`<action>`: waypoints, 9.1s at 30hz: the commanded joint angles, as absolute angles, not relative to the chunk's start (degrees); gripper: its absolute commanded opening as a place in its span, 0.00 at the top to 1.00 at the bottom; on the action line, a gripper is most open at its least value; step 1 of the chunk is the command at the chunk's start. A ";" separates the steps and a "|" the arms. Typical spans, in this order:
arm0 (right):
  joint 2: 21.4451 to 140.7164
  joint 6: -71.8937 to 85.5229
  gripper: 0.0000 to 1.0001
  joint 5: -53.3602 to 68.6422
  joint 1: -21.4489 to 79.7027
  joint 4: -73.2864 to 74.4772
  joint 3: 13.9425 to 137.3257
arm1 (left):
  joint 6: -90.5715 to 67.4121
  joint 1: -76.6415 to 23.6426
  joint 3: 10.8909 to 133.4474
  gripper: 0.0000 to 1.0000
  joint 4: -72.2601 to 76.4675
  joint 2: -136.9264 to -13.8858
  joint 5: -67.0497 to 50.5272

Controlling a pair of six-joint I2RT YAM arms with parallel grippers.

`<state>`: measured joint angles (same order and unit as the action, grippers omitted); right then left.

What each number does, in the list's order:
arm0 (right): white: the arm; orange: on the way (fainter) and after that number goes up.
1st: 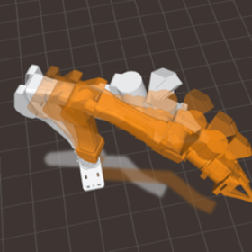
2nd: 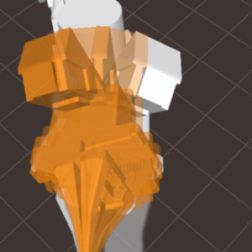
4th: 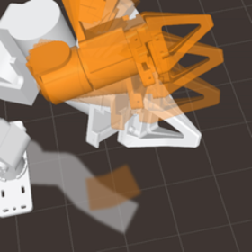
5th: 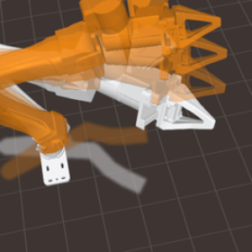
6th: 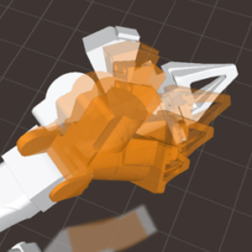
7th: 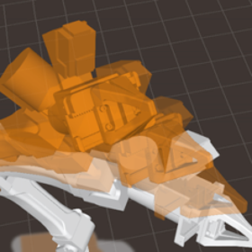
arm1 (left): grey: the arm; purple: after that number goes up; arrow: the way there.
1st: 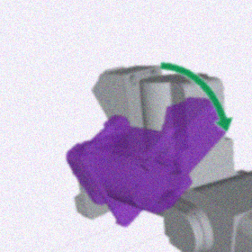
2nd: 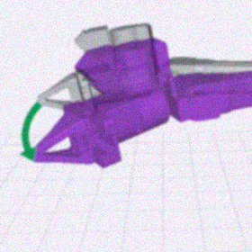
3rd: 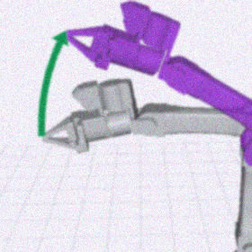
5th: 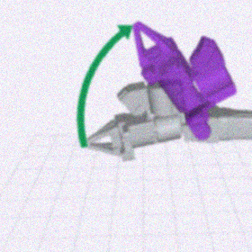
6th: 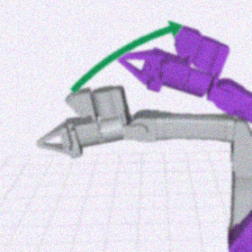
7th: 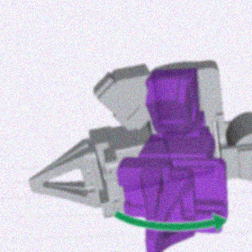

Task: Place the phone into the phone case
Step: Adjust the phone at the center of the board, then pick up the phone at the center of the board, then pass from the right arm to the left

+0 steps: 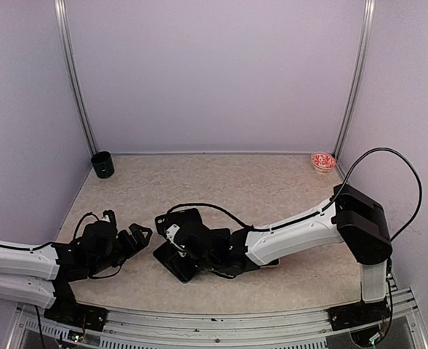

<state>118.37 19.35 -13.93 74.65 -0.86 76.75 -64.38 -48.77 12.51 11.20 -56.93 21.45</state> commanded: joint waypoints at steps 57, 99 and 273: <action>124.96 15.95 0.31 -10.67 73.91 -8.60 69.09 | -63.81 -47.55 11.51 0.01 13.79 -56.60 19.52; 115.93 7.57 0.11 -13.80 74.44 -3.94 72.01 | -61.12 -44.61 12.68 0.01 15.66 -62.44 13.81; 99.69 16.37 0.00 -35.05 66.19 11.51 58.51 | -48.86 -41.84 14.12 1.00 39.48 -61.01 -14.75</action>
<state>102.61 11.88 -31.33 67.57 7.70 61.58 -50.70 -41.98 12.45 39.72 -65.56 -15.97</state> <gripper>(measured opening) 0.996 0.054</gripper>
